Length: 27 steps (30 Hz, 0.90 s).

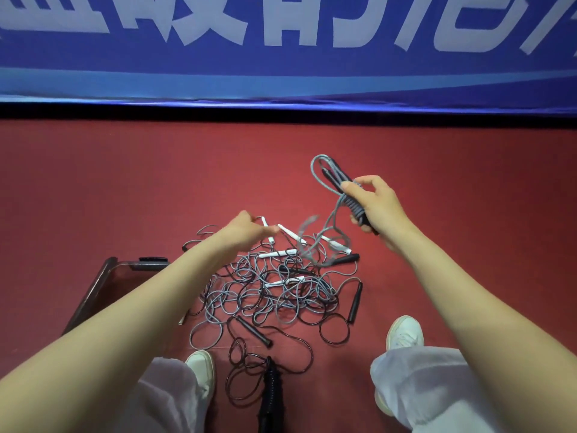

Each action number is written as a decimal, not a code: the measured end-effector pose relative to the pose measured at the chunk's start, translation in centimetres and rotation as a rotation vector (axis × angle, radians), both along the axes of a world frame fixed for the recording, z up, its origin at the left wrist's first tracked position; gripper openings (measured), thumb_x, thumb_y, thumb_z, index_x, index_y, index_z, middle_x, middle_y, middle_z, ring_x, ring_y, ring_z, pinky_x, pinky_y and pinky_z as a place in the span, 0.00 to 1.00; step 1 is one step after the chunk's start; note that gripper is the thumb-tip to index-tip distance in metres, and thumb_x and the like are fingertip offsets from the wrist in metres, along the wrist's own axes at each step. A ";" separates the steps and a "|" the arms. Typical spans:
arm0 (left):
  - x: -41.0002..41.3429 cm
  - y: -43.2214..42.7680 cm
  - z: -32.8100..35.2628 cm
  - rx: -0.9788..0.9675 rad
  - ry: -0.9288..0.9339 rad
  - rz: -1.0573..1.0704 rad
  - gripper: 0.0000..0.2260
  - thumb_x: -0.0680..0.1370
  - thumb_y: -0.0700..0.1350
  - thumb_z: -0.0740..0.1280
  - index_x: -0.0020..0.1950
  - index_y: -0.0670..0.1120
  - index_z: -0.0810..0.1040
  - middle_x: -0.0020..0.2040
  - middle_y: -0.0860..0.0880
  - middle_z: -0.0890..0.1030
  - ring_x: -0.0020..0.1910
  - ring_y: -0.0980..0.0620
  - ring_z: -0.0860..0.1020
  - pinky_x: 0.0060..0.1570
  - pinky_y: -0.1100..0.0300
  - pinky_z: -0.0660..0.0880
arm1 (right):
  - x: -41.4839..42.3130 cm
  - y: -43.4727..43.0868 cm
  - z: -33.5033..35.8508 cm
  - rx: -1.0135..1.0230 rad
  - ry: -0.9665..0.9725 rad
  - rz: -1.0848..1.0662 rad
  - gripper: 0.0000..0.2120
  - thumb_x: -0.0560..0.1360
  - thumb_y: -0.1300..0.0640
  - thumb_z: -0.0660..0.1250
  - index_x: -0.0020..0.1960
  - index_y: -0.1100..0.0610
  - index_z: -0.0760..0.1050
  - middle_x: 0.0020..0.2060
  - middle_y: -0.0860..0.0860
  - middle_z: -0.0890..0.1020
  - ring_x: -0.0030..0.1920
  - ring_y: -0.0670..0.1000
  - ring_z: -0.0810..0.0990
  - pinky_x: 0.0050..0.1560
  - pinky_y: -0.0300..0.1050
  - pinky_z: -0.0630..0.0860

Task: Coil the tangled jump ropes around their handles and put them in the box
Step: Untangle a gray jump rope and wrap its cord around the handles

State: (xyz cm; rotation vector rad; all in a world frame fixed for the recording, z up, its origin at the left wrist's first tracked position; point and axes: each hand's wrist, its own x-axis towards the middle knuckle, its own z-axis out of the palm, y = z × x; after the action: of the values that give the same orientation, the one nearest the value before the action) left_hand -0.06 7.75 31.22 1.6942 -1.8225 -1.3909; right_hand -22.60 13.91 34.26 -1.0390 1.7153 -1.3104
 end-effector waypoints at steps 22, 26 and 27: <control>-1.1 0.7 1.1 -0.259 0.636 0.170 0.06 0.79 0.40 0.66 0.42 0.44 0.77 0.31 0.52 0.78 0.28 0.56 0.77 0.35 0.59 0.75 | 0.3 -0.2 0.8 -0.008 -0.287 -0.040 0.09 0.78 0.53 0.64 0.45 0.59 0.75 0.35 0.54 0.81 0.23 0.50 0.70 0.18 0.33 0.59; -0.8 -1.0 0.6 -0.058 0.814 0.598 0.14 0.84 0.40 0.57 0.38 0.43 0.69 0.26 0.52 0.74 0.31 0.54 0.77 0.40 0.59 0.74 | 0.0 -0.4 0.6 -0.017 -0.271 -0.083 0.09 0.78 0.53 0.64 0.45 0.59 0.75 0.35 0.53 0.81 0.23 0.50 0.71 0.18 0.34 0.60; -0.7 -1.3 0.7 0.024 0.933 0.715 0.15 0.84 0.40 0.55 0.38 0.42 0.68 0.29 0.49 0.72 0.30 0.54 0.76 0.40 0.59 0.75 | -0.1 -0.4 0.5 -0.011 -0.276 -0.098 0.09 0.77 0.53 0.64 0.45 0.59 0.75 0.35 0.53 0.81 0.23 0.50 0.71 0.18 0.34 0.60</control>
State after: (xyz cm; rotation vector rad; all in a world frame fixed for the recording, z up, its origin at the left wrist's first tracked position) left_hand -0.77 6.44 31.89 1.1622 -0.6114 -1.4610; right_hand -22.68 13.47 34.79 -0.7471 1.5667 -1.4523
